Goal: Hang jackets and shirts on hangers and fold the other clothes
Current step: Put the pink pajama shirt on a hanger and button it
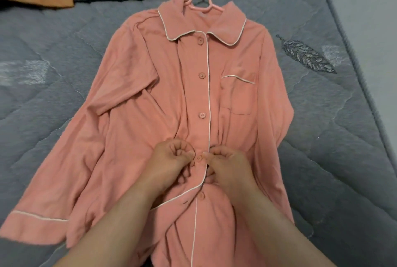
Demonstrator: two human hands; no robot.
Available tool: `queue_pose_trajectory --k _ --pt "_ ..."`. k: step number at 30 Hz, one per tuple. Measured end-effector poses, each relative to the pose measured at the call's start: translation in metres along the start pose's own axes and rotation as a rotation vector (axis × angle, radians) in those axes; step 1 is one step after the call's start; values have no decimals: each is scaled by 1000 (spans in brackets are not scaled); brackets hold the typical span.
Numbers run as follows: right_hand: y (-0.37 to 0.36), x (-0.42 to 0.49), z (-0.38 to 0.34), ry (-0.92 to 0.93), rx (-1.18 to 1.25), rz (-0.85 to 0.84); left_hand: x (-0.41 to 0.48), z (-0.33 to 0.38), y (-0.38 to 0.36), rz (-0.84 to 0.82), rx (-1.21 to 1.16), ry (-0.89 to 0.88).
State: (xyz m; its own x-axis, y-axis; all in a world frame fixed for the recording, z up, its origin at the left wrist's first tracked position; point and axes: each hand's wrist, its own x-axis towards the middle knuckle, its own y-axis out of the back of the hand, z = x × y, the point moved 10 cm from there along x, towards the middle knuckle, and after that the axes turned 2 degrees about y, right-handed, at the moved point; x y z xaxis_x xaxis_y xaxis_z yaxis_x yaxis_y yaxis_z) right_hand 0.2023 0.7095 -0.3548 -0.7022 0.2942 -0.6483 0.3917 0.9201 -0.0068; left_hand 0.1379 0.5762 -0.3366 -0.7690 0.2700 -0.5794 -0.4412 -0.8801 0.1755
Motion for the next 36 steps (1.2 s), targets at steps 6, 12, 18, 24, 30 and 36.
queue_pose_trajectory --k 6,12,18,24,30,36 --pt "1 1 -1 -50 1 -2 5 -1 -3 9 34 58" --pt "2 -1 -6 -35 15 29 12 -7 -3 7 35 95" --pt "11 -21 -16 49 110 100 -5 2 -3 -27 -109 77" --pt "4 -97 -4 394 -604 100 -94 -21 19 31 -17 -11" --pt "-10 -94 11 517 -775 96 -118 -38 24 163 432 -196" --pt "-13 -84 11 511 -794 52 -98 -37 3 108 297 -125"
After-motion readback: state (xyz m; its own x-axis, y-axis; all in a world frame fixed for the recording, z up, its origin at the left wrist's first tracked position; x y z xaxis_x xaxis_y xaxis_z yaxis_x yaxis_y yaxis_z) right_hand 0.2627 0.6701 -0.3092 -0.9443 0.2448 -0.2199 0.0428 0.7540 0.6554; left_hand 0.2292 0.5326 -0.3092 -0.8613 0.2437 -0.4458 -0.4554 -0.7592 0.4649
